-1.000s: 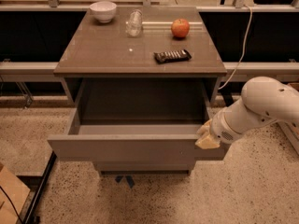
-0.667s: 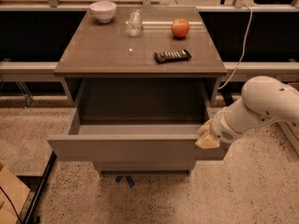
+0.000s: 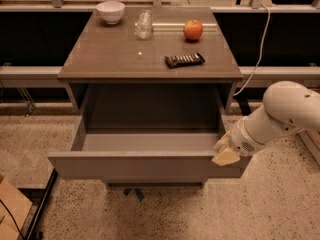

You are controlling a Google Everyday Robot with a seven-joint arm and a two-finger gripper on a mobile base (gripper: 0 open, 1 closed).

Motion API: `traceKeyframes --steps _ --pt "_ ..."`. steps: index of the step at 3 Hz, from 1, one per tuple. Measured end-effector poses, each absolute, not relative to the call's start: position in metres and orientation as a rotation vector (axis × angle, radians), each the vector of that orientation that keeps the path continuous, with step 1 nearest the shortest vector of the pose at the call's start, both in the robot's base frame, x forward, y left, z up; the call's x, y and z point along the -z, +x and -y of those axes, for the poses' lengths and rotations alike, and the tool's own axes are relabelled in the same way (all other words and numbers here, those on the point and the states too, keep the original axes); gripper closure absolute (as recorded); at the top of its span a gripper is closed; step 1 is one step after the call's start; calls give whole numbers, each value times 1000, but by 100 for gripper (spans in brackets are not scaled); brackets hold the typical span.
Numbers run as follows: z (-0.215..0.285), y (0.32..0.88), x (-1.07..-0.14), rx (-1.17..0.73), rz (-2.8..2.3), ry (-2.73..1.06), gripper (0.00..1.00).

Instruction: Open top drawer

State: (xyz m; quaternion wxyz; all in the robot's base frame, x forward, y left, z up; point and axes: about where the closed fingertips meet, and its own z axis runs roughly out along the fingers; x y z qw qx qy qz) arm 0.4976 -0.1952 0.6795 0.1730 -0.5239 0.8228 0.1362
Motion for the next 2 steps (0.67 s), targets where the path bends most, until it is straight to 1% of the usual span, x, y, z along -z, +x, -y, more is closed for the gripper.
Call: traceKeyframes --steps 1,2 --pt "212 479 -682 -395 -2380 -1462 100" --pt "211 480 -682 -395 -2380 -1462 82"
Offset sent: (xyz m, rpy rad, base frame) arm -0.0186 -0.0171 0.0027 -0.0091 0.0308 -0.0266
